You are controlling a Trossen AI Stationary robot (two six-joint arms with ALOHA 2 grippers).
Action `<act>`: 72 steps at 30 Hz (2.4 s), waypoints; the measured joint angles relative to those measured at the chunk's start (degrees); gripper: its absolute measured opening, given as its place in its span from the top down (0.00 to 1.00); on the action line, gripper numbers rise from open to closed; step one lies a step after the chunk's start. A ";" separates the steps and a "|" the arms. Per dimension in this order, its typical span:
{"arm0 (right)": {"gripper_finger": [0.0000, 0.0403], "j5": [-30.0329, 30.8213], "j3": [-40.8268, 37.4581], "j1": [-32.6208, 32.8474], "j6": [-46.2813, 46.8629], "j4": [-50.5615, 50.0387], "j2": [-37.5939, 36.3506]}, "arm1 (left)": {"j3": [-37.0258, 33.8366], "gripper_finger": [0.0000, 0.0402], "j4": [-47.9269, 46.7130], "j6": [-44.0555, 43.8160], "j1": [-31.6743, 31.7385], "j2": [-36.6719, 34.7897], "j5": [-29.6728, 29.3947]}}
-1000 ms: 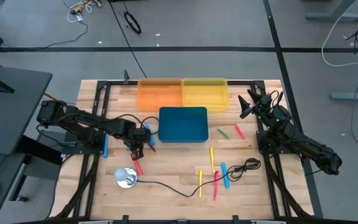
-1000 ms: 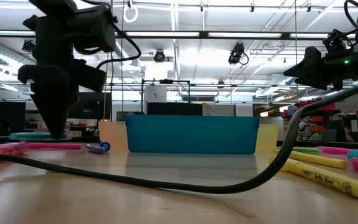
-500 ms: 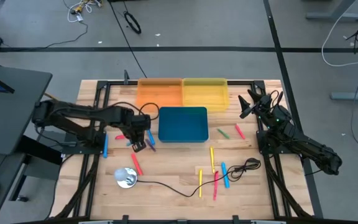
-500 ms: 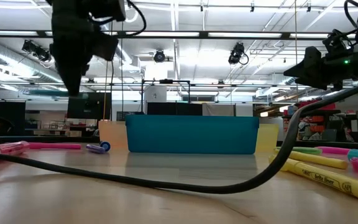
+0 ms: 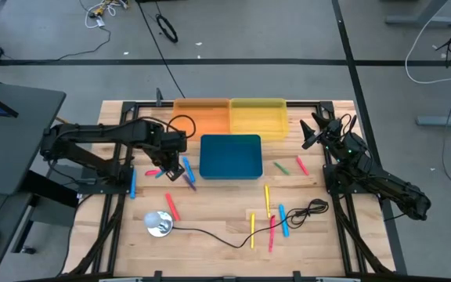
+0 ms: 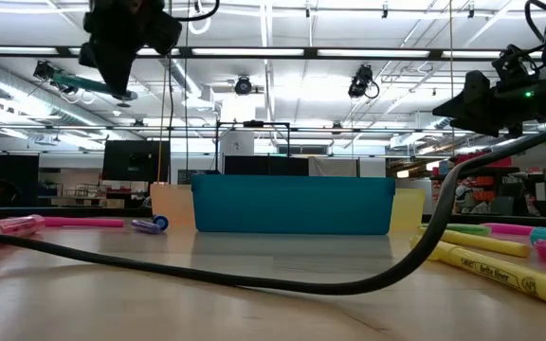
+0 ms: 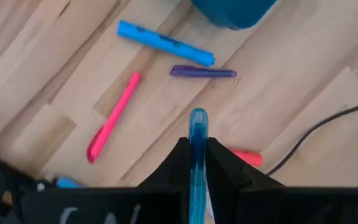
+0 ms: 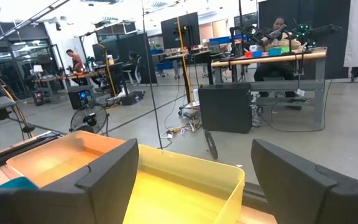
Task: Pick & Place Markers
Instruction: Put the small blue highlighter into the orange transparent bin
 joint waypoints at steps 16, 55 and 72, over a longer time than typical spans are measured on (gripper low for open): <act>0.22 -0.01 -0.01 -0.01 0.00 0.00 -0.02 | 0.33 0.93 3.03 -8.81 14.33 2.35 4.23; 0.22 -0.02 0.00 0.01 0.00 0.01 0.00 | 27.63 0.93 1.49 1.72 44.19 29.40 0.31; 0.22 -0.02 0.00 -0.01 0.00 0.00 -0.01 | 27.69 0.93 -0.73 1.78 43.66 35.20 -7.34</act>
